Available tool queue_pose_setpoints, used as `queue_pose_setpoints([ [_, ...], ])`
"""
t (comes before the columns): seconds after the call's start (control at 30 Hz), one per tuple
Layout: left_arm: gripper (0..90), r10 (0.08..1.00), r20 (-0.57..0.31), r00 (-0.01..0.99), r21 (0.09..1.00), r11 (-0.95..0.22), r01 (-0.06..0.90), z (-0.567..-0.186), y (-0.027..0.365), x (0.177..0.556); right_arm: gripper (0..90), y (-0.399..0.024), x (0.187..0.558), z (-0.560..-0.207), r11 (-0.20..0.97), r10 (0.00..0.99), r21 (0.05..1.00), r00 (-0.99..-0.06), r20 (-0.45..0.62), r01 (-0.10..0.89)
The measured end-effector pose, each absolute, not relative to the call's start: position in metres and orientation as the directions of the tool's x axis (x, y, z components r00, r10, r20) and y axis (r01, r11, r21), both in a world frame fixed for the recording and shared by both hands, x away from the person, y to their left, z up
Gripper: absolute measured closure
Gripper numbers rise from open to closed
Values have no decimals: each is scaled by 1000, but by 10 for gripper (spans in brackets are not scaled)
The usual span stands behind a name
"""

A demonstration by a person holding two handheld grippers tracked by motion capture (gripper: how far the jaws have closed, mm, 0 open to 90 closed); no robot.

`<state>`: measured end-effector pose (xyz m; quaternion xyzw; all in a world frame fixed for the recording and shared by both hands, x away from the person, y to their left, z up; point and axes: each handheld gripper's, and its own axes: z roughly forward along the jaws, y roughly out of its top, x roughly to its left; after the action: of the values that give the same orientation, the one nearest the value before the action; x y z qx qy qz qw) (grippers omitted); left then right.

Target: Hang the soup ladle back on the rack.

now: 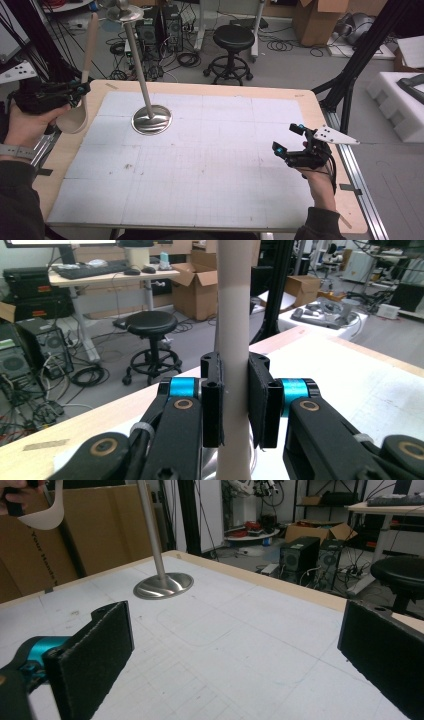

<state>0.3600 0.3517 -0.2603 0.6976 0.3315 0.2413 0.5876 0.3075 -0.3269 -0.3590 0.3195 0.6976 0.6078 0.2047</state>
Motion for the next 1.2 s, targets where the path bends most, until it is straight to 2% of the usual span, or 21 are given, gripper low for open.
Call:
queue_pose_setpoints([
  [0.5, 779, 716, -65, 695, 976, -100, 194, -265, 343, 362, 4, -327, 307, -359, 57, 694, 979, -713, 102, 196],
  [1.2, 778, 740, -84, 668, 966, -103, 236, -275, 321, 378, 4, -327, 307, -359, 60, 692, 980, -716, 97, 190],
])
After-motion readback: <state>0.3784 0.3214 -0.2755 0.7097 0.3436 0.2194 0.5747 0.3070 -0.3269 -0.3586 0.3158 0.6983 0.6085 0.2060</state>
